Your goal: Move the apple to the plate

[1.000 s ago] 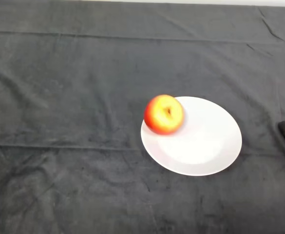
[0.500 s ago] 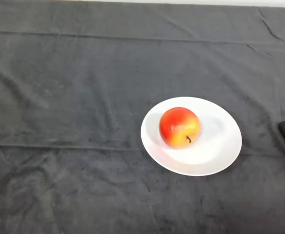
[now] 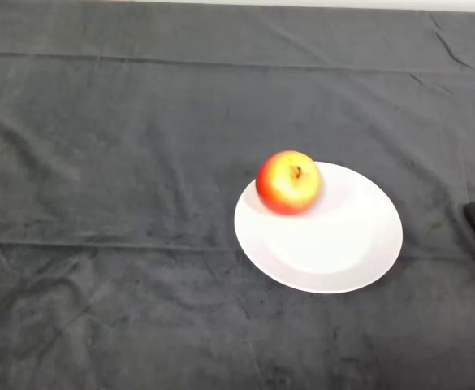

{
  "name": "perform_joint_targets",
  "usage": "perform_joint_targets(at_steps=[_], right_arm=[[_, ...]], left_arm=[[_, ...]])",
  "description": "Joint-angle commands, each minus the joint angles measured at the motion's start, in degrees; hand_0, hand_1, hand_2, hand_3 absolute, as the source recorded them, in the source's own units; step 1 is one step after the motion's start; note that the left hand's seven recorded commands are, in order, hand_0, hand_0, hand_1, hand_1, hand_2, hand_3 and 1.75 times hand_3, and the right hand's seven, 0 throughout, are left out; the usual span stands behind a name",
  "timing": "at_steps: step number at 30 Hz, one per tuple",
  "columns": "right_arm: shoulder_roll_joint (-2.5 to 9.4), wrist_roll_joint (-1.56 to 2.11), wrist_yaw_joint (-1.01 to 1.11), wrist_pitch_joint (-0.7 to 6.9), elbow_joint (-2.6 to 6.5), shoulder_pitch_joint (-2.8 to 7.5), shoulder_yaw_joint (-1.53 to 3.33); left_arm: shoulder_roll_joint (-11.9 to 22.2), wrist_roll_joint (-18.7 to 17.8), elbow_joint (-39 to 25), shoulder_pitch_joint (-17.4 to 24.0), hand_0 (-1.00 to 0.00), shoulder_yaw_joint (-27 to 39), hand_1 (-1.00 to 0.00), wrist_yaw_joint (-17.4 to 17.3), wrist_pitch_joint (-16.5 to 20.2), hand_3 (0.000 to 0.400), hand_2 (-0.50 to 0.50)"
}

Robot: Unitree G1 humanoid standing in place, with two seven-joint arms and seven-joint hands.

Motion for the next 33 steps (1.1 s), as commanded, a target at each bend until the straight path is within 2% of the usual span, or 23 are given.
perform_joint_targets(at_steps=[1,33], right_arm=[[-1.86,-0.26,0.53,0.25,0.78,-1.25,-0.04],[-1.90,-0.37,0.66,0.19,0.94,-1.31,-0.09]], left_arm=[[3.8,1.3,2.6,-1.7,0.00,2.0,0.00,-0.4,0.1,0.000,0.00],[3.4,3.8,3.1,-2.3,0.00,3.9,0.00,-1.5,-0.1,0.000,0.00]])
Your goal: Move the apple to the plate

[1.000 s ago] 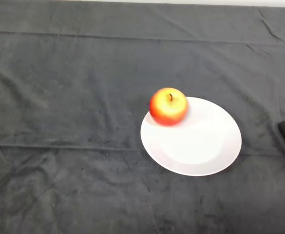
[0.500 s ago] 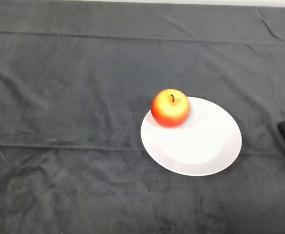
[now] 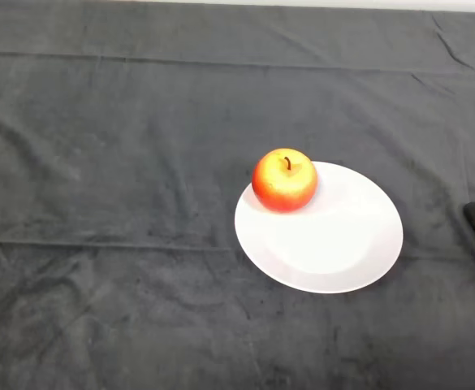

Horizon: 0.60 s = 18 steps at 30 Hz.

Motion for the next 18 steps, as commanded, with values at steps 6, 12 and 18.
perform_joint_targets(at_steps=[6,12,18], right_arm=[[-1.90,-0.37,0.66,0.19,0.94,-1.32,-0.10],[-1.90,-0.39,0.67,0.18,0.95,-1.32,-0.11],[-1.90,-0.40,0.68,0.18,0.96,-1.33,-0.12]], left_arm=[[3.3,1.0,2.2,-2.2,0.00,2.1,0.00,-0.6,0.0,0.000,0.00],[3.3,1.2,2.2,-2.2,0.00,2.4,0.00,-0.8,0.1,0.000,0.00],[3.1,1.6,2.2,-2.3,0.00,2.6,0.00,-0.8,0.1,0.000,0.00]])
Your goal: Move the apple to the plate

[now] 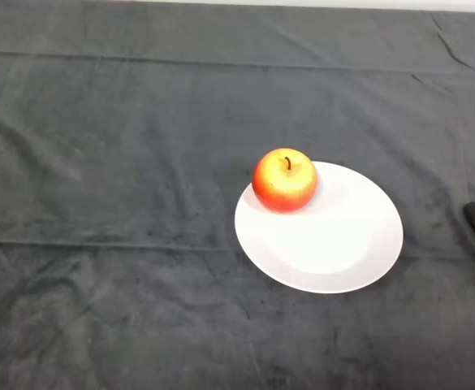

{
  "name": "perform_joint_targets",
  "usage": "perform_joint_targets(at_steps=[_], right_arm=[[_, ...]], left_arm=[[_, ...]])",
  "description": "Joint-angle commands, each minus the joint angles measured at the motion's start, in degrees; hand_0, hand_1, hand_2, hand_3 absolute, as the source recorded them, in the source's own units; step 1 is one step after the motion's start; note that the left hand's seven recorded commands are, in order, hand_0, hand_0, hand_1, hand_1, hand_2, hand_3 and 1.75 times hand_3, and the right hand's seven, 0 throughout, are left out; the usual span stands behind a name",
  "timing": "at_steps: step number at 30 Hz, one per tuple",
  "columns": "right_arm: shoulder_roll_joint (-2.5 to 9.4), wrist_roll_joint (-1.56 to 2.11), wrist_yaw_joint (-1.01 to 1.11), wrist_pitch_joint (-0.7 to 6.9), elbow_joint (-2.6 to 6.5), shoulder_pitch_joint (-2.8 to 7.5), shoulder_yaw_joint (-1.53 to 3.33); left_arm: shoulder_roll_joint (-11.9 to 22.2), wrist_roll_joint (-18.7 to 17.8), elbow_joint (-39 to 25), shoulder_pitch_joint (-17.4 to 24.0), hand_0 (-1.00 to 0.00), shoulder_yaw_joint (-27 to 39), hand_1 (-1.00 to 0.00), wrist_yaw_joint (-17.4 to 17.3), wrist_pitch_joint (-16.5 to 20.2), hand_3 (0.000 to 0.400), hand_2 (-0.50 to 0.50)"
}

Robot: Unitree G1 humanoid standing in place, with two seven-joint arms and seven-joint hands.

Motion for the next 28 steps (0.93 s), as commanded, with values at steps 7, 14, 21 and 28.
perform_joint_targets(at_steps=[7,14,21,28], right_arm=[[-1.90,-0.41,0.68,0.18,0.96,-1.33,-0.13],[-1.90,-0.43,0.68,0.18,0.96,-1.33,-0.13],[-1.90,-0.44,0.69,0.18,0.97,-1.34,-0.14],[-1.90,-0.45,0.69,0.18,0.97,-1.34,-0.15]], left_arm=[[3.1,0.9,2.1,-2.3,0.00,1.6,0.00,-0.7,0.1,0.000,0.00],[3.1,1.1,2.1,-2.2,0.00,2.0,0.00,-0.9,0.2,0.000,0.00],[3.0,1.4,2.1,-2.2,0.00,2.3,0.00,-0.9,0.3,0.000,0.00],[3.1,1.5,2.1,-2.1,0.00,2.7,0.00,-1.1,0.4,0.000,0.00]])
